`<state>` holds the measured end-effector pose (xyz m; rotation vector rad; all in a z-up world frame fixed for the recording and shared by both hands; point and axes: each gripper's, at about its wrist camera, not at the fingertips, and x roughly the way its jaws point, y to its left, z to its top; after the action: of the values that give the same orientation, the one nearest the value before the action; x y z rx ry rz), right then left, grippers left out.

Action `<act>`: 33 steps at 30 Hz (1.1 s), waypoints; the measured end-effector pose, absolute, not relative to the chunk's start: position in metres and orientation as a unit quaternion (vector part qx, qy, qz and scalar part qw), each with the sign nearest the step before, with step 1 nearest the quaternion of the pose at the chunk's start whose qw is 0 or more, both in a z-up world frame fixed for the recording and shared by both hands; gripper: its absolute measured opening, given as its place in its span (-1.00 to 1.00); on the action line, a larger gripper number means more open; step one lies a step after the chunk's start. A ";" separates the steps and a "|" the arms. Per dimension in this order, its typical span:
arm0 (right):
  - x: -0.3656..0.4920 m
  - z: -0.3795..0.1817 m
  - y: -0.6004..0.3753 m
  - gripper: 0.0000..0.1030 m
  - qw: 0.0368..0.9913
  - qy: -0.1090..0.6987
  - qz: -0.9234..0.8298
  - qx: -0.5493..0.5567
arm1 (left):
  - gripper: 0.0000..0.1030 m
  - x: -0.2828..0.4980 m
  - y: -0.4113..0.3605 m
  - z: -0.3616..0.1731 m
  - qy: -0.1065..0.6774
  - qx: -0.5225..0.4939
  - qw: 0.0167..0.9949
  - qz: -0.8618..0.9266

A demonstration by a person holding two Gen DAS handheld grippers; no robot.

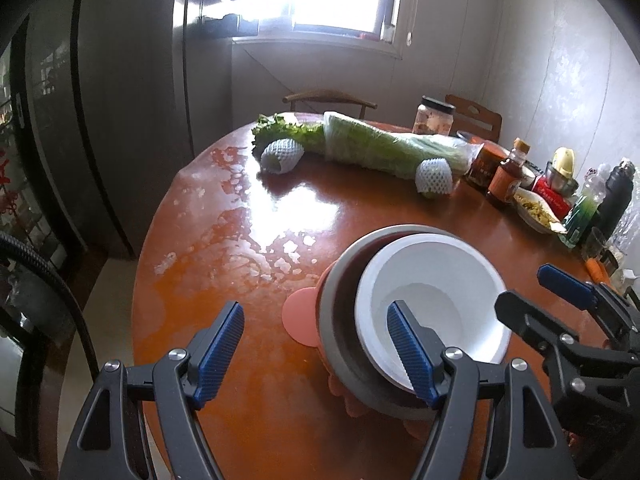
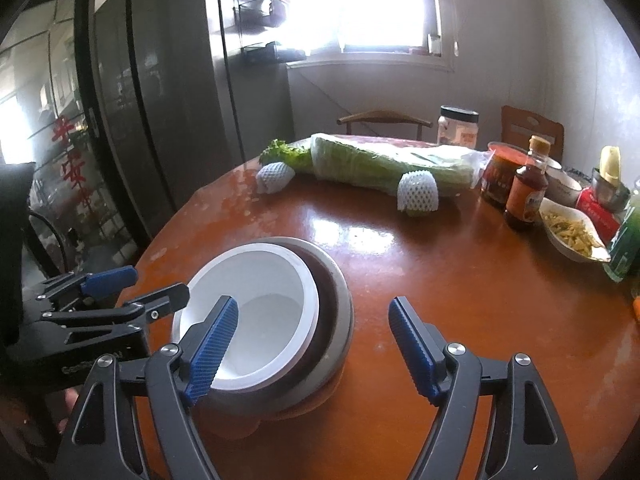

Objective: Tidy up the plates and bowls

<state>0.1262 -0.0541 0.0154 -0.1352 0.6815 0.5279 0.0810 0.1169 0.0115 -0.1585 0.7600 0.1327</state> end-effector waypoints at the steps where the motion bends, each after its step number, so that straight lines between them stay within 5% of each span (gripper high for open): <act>1: 0.125 0.016 -0.055 0.54 0.907 0.329 0.256 -0.066 | 0.43 0.078 0.115 0.013 0.369 -0.076 0.924 0.064; 33: 0.039 0.006 -0.121 0.62 0.925 0.312 0.210 -0.062 | 0.66 0.001 0.058 -0.005 0.367 -0.054 0.926 0.073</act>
<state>0.0390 -0.1210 0.0060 -0.1262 0.6398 0.4310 0.0012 0.0585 -0.0046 -0.1098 0.7535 0.1495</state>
